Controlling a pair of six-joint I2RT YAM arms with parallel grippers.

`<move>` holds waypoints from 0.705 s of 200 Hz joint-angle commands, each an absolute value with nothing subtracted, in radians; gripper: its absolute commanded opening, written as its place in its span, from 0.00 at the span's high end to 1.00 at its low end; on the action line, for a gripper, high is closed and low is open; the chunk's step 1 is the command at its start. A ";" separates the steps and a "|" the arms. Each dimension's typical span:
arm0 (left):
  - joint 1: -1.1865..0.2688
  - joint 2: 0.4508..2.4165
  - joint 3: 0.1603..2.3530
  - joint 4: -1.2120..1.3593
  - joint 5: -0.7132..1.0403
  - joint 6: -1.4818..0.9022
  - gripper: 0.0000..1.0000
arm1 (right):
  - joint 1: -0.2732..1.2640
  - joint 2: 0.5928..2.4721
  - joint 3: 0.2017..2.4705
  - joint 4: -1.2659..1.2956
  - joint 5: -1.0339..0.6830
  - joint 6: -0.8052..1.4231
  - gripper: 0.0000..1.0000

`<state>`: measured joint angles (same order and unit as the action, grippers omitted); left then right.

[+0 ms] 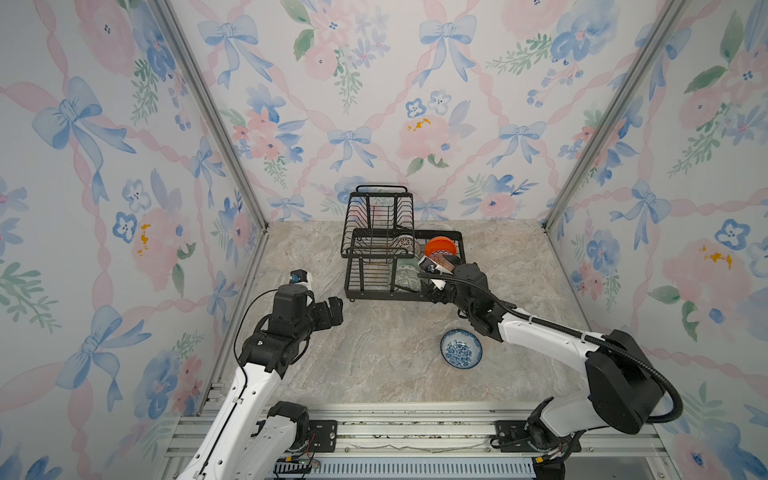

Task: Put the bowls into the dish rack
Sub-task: 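Open the right gripper and pull it back from the green-patterned bowl, then move the left gripper over the blue-and-white bowl while the right arm draws back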

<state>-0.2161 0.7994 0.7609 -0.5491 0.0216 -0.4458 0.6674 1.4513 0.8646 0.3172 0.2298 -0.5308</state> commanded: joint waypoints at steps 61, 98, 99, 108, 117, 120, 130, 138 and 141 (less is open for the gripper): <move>-0.409 0.802 0.745 -0.571 -0.118 -0.478 0.02 | 0.742 1.091 0.782 -0.032 0.401 -0.353 0.03; -0.543 0.839 0.791 -0.569 -0.204 -0.511 0.02 | 0.754 0.854 0.734 -0.200 0.480 -0.212 0.03; -0.549 0.841 0.792 -0.569 -0.208 -0.512 0.02 | 0.753 0.845 0.734 -0.204 0.480 -0.208 0.03; -0.590 0.858 0.808 -0.569 -0.237 -0.521 0.02 | 0.755 0.785 0.726 -0.238 0.487 -0.176 0.03; -0.628 0.879 0.827 -0.569 -0.260 -0.531 0.02 | 0.755 0.735 0.726 -0.280 0.499 -0.141 0.03; -0.643 0.887 0.832 -0.569 -0.267 -0.534 0.02 | 0.755 0.719 0.729 -0.297 0.504 -0.128 0.03; -0.690 0.914 0.854 -0.569 -0.293 -0.544 0.02 | 0.755 0.677 0.746 -0.358 0.516 -0.083 0.03; -0.729 0.936 0.870 -0.569 -0.313 -0.552 0.02 | 0.755 0.651 0.767 -0.414 0.521 -0.047 0.03; -0.742 0.945 0.875 -0.569 -0.319 -0.555 0.02 | 0.753 0.643 0.776 -0.435 0.525 -0.034 0.03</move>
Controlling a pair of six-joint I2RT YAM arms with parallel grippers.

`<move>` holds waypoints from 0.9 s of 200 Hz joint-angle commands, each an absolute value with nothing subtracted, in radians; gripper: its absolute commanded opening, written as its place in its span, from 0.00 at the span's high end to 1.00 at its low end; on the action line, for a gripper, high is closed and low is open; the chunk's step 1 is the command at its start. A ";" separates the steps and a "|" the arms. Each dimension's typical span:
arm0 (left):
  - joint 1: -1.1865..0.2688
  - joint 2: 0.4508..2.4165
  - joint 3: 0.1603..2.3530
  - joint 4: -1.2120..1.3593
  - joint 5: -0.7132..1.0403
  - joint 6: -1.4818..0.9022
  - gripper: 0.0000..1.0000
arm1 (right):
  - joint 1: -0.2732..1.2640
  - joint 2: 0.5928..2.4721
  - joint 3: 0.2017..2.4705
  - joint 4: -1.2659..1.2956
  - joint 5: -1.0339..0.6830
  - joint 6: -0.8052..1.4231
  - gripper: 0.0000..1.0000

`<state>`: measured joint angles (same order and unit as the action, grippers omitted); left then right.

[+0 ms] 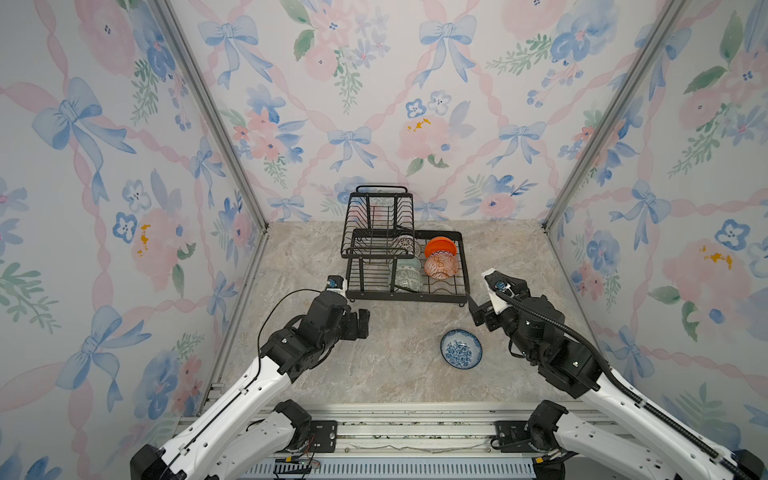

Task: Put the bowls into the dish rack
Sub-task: 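Move the left gripper over the blue-and-white bowl while the right arm draws back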

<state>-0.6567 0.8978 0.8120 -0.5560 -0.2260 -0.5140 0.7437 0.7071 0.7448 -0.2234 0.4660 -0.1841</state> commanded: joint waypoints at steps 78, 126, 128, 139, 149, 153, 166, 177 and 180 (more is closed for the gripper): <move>-0.992 1.179 0.968 -0.556 -0.282 -0.605 0.02 | 0.752 0.512 0.960 -0.810 0.670 0.217 0.03; -1.031 1.308 0.992 -0.484 -0.191 -0.580 0.02 | 0.730 0.599 1.001 -0.974 0.771 0.371 0.03; -1.031 1.312 0.991 -0.480 -0.185 -0.579 0.02 | 0.725 0.605 1.003 -0.978 0.769 0.376 0.03; -1.033 1.338 0.991 -0.447 -0.151 -0.574 0.02 | 0.677 0.641 1.008 -0.998 0.730 0.401 0.03; -1.037 1.361 0.994 -0.430 -0.133 -0.574 0.02 | 0.606 0.668 1.001 -0.992 0.652 0.399 0.03; -1.037 1.370 0.995 -0.423 -0.128 -0.572 0.02 | 0.571 0.675 0.997 -0.984 0.614 0.396 0.03; -1.041 1.398 1.002 -0.408 -0.112 -0.569 0.02 | 0.439 0.685 0.970 -0.933 0.448 0.382 0.03; -1.043 1.418 1.007 -0.396 -0.101 -0.570 0.02 | 0.318 0.694 0.947 -0.895 0.306 0.377 0.03; -1.044 1.421 1.010 -0.392 -0.097 -0.568 0.02 | 0.283 0.699 0.942 -0.886 0.264 0.376 0.03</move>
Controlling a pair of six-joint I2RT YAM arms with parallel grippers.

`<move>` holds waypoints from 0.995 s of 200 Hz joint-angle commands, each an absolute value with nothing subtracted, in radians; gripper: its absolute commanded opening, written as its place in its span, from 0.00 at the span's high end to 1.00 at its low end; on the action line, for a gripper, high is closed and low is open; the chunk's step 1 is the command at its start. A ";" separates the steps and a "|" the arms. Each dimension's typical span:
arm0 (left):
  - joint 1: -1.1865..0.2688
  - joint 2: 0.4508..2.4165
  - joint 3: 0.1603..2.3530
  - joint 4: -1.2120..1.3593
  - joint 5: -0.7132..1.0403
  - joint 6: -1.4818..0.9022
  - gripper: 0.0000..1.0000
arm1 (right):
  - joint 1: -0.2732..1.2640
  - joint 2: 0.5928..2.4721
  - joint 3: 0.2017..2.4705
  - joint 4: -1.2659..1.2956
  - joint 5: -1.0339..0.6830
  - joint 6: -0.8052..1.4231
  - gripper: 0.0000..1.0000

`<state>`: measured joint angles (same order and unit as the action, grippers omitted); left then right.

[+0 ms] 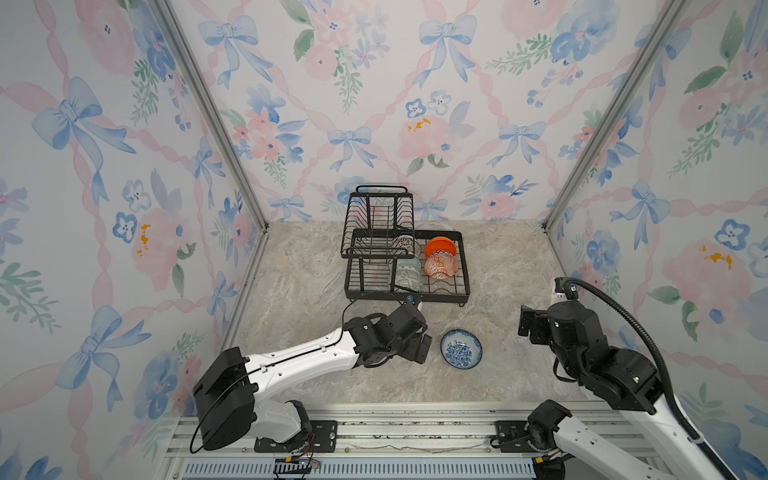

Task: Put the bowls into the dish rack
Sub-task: 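Move the left gripper over the blue-and-white bowl while the right arm draws back, then grip the blue-and-white bowl rim with the left gripper and lift it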

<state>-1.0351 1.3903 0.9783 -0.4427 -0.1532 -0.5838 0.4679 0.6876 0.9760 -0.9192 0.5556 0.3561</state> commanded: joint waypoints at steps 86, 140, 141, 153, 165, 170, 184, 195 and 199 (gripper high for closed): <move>-1.070 1.603 1.085 -0.288 0.000 -0.592 0.05 | 0.021 0.922 0.881 -0.749 -0.070 0.349 0.03; -1.075 1.687 1.104 -0.268 0.015 -0.604 0.21 | 0.021 0.944 0.854 -0.721 -0.064 0.330 0.03; -1.074 1.688 1.105 -0.268 0.015 -0.604 0.22 | 0.021 0.944 0.853 -0.720 -0.063 0.329 0.03; -1.074 1.702 1.111 -0.266 0.015 -0.603 0.29 | 0.021 0.946 0.847 -0.715 -0.065 0.327 0.03; -1.074 1.717 1.120 -0.261 0.016 -0.603 0.32 | 0.020 0.951 0.846 -0.713 -0.067 0.325 0.03; -1.074 1.723 1.124 -0.257 0.019 -0.603 0.33 | 0.022 0.953 0.846 -0.712 -0.067 0.323 0.03; -1.075 1.748 1.140 -0.252 0.024 -0.603 0.36 | 0.021 0.956 0.848 -0.712 -0.067 0.318 0.03; -1.074 1.768 1.155 -0.249 0.026 -0.603 0.38 | 0.021 0.957 0.847 -0.711 -0.069 0.317 0.03; -1.074 1.774 1.161 -0.248 0.027 -0.603 0.40 | 0.021 0.957 0.846 -0.710 -0.067 0.316 0.03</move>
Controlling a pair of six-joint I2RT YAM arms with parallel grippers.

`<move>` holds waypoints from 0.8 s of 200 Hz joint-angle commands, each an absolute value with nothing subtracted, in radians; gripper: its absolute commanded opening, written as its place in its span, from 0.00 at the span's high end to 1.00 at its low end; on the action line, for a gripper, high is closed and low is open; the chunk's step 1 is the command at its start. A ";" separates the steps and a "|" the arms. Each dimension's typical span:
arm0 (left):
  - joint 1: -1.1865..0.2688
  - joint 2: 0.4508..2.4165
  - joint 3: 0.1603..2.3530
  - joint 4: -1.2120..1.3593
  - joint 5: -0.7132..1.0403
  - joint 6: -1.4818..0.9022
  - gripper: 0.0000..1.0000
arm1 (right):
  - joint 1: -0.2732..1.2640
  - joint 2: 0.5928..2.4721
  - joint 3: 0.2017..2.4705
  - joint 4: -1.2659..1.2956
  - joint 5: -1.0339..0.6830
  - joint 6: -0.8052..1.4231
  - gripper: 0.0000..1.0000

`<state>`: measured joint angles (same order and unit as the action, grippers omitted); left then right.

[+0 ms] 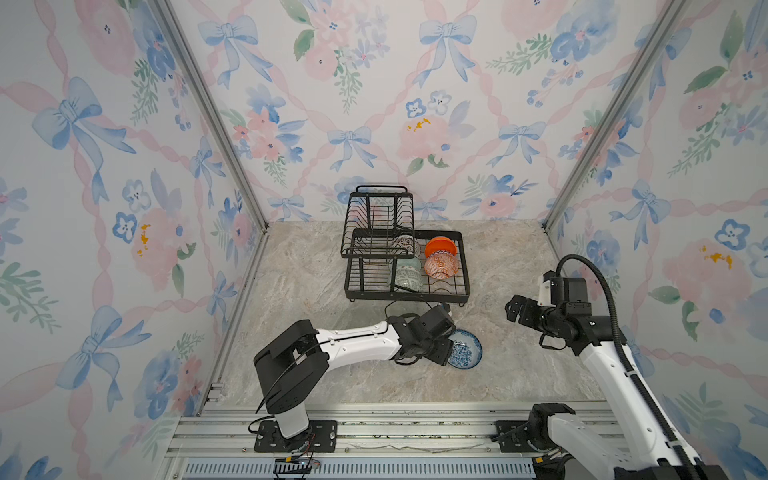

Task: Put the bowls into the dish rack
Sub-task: 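Grip the blue-and-white bowl rim with the left gripper and lift it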

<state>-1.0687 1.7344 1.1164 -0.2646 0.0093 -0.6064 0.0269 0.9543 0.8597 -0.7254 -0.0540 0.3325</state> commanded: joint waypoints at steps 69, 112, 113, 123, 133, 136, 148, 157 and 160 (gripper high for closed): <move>-1.071 1.838 1.194 -0.241 0.025 -0.608 0.57 | 0.020 0.929 0.841 -0.727 -0.065 0.300 0.03; -1.062 1.851 1.192 -0.240 0.025 -0.609 0.79 | 0.021 0.918 0.841 -0.735 -0.064 0.293 0.03; -1.062 1.851 1.191 -0.240 0.024 -0.609 0.80 | 0.021 0.918 0.842 -0.735 -0.063 0.292 0.03; -1.059 1.851 1.190 -0.241 0.023 -0.610 0.84 | 0.021 0.917 0.844 -0.736 -0.063 0.292 0.03; -1.055 1.850 1.191 -0.240 0.023 -0.609 0.90 | 0.021 0.915 0.847 -0.740 -0.064 0.290 0.03; -1.054 1.850 1.191 -0.240 0.023 -0.609 0.92 | 0.020 0.916 0.849 -0.741 -0.063 0.290 0.03; -1.051 1.846 1.192 -0.241 0.022 -0.607 0.97 | 0.021 0.913 0.851 -0.742 -0.061 0.288 0.03; -1.045 1.842 1.193 -0.241 0.021 -0.604 1.00 | 0.021 0.910 0.852 -0.745 -0.061 0.286 0.03; -1.044 1.840 1.193 -0.242 0.020 -0.603 1.00 | 0.021 0.909 0.854 -0.747 -0.063 0.285 0.03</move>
